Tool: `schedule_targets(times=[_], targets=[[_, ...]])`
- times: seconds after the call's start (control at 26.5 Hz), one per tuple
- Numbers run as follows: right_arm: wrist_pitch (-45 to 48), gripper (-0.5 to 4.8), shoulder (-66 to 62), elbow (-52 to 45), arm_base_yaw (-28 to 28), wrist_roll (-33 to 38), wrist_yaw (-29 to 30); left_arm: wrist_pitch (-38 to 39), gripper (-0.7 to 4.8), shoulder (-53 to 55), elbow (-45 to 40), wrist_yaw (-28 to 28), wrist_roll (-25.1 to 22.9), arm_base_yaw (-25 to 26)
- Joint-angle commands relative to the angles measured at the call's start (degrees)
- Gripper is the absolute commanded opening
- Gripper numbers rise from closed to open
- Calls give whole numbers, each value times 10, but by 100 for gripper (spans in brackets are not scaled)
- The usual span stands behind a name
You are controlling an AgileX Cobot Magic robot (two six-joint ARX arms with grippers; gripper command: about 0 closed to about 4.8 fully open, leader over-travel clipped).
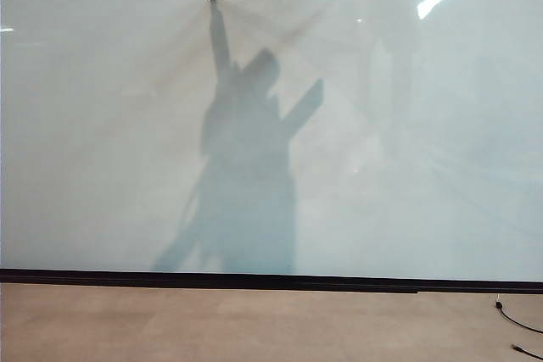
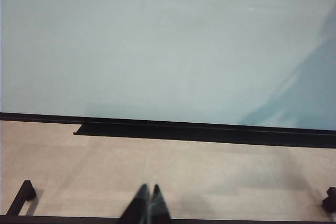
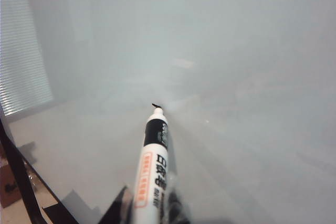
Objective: Pick up the pen on the shelf to the right of the whiteboard and write the letter Z.
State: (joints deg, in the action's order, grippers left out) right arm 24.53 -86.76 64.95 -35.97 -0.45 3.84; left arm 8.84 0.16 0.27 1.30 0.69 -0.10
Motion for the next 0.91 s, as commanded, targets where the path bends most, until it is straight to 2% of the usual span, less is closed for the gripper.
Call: schedule_targets(times=[0.04,0.91], targets=[[0,-5,9,3,9,2,-26,-3,-5,0,1,0,-2,0],[-52,-5,38,2,38,-2,-24,-3,-4,0,1,0,-2,0]])
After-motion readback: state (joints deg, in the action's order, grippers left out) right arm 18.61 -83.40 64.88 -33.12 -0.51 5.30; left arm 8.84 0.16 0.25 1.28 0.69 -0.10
